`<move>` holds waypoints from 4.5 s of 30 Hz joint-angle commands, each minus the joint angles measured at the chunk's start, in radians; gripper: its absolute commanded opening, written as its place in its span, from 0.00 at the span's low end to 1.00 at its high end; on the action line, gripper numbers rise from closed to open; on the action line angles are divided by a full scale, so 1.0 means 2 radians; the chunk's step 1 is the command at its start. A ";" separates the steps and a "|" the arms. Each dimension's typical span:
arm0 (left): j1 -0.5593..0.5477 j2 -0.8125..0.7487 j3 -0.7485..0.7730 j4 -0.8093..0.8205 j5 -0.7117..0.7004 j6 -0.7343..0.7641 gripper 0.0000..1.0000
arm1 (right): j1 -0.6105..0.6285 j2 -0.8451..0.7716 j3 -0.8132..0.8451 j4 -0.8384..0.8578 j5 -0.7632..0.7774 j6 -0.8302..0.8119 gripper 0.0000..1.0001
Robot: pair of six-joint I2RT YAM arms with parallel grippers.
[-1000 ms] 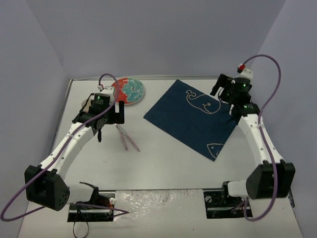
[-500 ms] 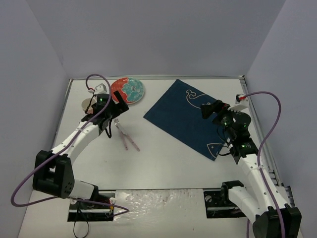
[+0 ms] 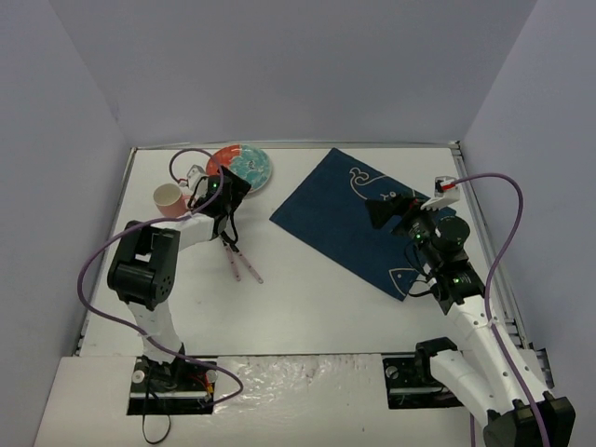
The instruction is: Set the dinner table for one person
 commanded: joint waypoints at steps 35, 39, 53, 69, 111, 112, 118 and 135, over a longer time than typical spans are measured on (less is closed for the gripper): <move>0.008 0.143 0.117 0.028 -0.074 -0.197 0.37 | 0.016 -0.009 0.019 0.006 0.003 -0.032 1.00; 0.008 0.142 0.113 0.034 -0.074 -0.203 0.18 | 0.016 -0.010 0.019 0.005 0.001 -0.032 1.00; 0.008 0.041 0.064 0.094 -0.034 -0.180 0.00 | 0.015 -0.016 0.020 -0.002 -0.010 -0.030 1.00; 0.005 -0.063 0.060 0.135 0.091 -0.124 0.00 | 0.015 -0.040 0.031 -0.033 -0.012 -0.035 1.00; -0.145 0.132 0.225 0.234 0.416 -0.119 0.00 | 0.014 -0.055 0.041 -0.076 0.005 -0.057 1.00; -0.145 0.133 0.223 0.234 0.416 -0.118 0.00 | 0.014 -0.056 0.040 -0.076 0.006 -0.057 1.00; -0.138 0.134 0.206 0.233 0.410 -0.109 0.00 | 0.014 -0.058 0.038 -0.080 0.008 -0.061 1.00; -0.128 0.162 0.203 0.248 0.411 -0.112 0.00 | 0.014 -0.056 0.029 -0.080 0.004 -0.058 1.00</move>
